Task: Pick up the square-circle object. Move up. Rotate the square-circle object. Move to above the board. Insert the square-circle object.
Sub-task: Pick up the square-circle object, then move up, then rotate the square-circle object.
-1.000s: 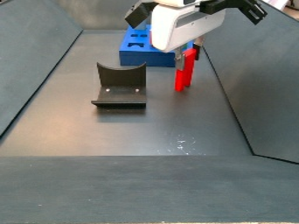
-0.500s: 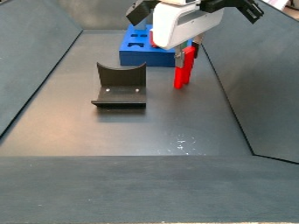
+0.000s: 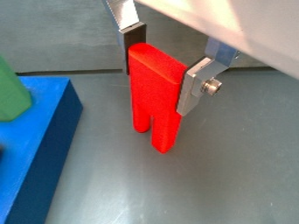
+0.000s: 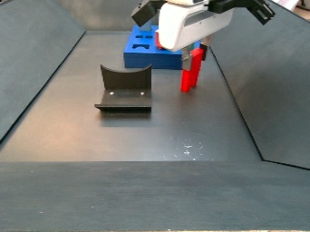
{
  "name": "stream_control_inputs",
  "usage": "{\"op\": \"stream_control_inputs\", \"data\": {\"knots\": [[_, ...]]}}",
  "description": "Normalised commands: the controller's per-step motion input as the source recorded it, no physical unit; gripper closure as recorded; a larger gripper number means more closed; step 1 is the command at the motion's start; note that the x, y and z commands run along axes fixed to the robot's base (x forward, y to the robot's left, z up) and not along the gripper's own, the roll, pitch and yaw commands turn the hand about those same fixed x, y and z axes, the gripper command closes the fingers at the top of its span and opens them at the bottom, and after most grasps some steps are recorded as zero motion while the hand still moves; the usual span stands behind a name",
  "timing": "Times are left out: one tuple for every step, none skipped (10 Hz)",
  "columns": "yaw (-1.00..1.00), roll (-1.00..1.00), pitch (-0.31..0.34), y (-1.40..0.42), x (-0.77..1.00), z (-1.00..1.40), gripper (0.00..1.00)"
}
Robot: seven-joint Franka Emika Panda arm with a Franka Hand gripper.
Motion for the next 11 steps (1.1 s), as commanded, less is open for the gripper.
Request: {"op": "stream_control_inputs", "data": {"knots": [[0.0,0.0,0.0,0.0,0.0,0.0,1.0],[0.0,0.0,0.0,0.0,0.0,0.83,1.0],[-0.02,-0.01,0.073,-0.05,-0.07,0.78,1.0],[-0.02,-0.02,0.097,-0.04,-0.08,0.65,1.0],[0.0,-0.03,0.089,-0.03,-0.05,0.52,1.0],[0.01,-0.05,0.072,-0.02,-0.03,0.31,1.0],[0.01,-0.06,0.066,-0.02,-0.02,0.2,1.0],[0.0,0.0,0.0,0.32,0.14,1.0,1.0],[-0.01,0.0,0.021,0.31,0.13,1.0,1.0],[-0.02,-0.01,0.041,0.28,0.11,1.0,1.0],[-0.03,-0.02,0.064,0.22,0.09,1.0,1.0]]}}
